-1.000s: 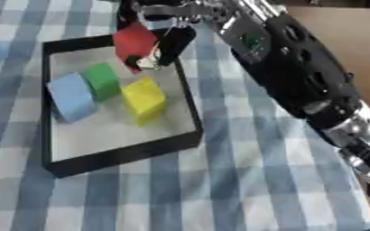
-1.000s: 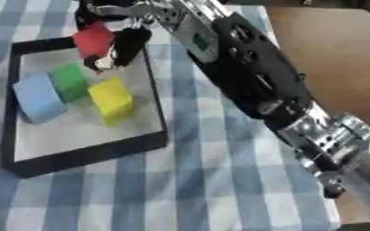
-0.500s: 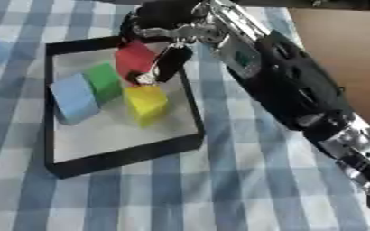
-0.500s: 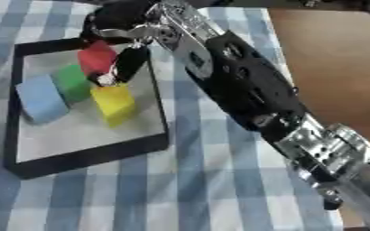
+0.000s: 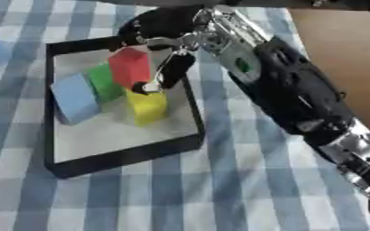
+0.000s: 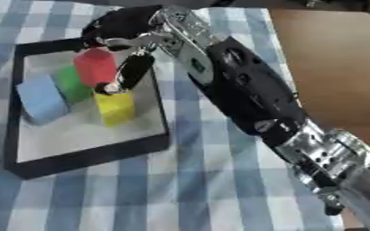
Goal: Pick up objects on the table and place them in the box.
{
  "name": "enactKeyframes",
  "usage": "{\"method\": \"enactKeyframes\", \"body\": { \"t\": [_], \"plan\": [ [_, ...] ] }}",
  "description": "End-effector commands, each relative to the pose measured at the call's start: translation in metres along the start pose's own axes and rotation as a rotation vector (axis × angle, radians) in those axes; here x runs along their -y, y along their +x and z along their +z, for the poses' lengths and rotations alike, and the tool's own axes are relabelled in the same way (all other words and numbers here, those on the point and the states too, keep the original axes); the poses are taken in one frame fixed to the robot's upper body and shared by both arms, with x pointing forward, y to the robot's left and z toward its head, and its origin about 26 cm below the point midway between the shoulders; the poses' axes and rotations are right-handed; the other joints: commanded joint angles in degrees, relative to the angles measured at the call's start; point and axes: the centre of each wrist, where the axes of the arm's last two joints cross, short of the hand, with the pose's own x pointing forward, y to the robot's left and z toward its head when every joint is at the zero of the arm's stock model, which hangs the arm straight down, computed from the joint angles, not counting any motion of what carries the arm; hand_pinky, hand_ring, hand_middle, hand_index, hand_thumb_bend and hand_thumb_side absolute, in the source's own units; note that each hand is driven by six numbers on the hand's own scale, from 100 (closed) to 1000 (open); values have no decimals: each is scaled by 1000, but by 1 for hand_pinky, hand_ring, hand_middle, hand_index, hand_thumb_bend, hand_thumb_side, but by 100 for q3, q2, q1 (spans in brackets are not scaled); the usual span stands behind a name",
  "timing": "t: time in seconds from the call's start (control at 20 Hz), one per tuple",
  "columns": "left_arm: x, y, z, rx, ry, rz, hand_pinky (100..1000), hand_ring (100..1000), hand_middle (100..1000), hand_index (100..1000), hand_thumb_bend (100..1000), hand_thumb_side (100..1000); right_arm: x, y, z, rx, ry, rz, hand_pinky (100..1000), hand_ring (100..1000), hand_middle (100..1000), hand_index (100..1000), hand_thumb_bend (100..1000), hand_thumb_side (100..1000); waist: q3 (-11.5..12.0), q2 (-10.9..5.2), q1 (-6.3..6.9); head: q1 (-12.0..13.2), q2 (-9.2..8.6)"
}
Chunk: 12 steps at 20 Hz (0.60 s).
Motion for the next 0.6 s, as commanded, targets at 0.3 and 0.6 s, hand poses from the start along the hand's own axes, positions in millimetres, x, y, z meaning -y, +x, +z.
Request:
{"method": "enactKeyframes", "body": {
  "t": [0.3, 0.6],
  "plan": [
    [-4, 7, -5, 31, -8, -12, 654, 776, 734, 832, 471, 571, 28, -4, 21, -47, -157, -8, 947, 902, 834, 950, 250, 668, -15, -93, 26, 27, -42],
    [-8, 4, -2, 21, 14, -24, 654, 776, 735, 833, 473, 570, 68, 7, 74, -99, -447, -244, 919, 827, 789, 909, 100, 133, -128, -151, 68, 108, -18]
  ]
}}
